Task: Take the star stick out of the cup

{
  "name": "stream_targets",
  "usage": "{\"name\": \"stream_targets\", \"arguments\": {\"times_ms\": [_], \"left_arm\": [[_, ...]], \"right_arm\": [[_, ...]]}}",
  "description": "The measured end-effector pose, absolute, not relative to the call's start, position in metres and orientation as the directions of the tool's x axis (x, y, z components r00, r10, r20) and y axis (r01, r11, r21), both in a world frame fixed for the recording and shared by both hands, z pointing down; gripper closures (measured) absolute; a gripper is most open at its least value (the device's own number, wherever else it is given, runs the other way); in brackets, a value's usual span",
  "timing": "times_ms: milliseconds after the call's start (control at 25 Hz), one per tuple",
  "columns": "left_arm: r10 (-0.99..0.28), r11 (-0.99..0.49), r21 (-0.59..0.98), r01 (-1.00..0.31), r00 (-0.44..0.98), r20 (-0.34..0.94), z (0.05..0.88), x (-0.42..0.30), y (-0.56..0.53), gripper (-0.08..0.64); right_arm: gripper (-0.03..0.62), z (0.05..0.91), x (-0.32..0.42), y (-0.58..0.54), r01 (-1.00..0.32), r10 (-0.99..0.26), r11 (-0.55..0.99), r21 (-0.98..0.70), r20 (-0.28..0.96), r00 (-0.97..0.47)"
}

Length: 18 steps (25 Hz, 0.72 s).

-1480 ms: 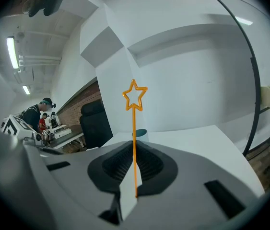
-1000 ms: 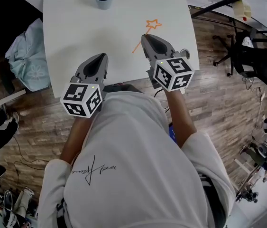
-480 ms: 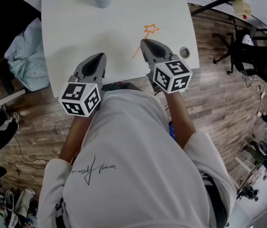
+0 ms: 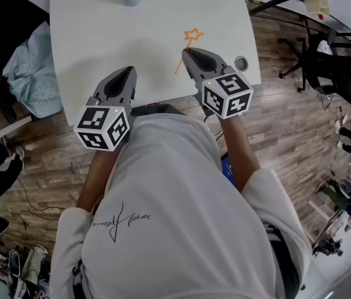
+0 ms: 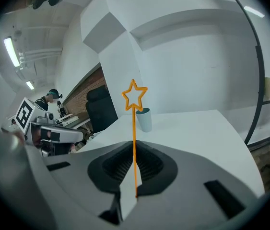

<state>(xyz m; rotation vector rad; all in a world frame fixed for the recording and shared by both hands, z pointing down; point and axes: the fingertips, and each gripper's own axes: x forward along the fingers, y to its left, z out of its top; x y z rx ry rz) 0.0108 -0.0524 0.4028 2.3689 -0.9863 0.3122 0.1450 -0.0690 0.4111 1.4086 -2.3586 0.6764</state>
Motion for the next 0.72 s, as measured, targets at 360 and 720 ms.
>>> {"name": "stream_targets", "arguments": {"times_ms": [360,720], "left_arm": [[-0.582,-0.574,0.401,-0.714,0.701,0.413,0.405,0.006,-0.053,0.552],[-0.58,-0.574,0.402,-0.713,0.701,0.415,0.406,0.002,-0.053,0.552]], "right_arm": [[0.569,0.404,0.141,-0.07,-0.857,-0.714,0.457,-0.239,0.475,-0.514],[0.569,0.398,0.136,-0.071,-0.832,-0.697,0.487,-0.265,0.456,-0.553]]}}
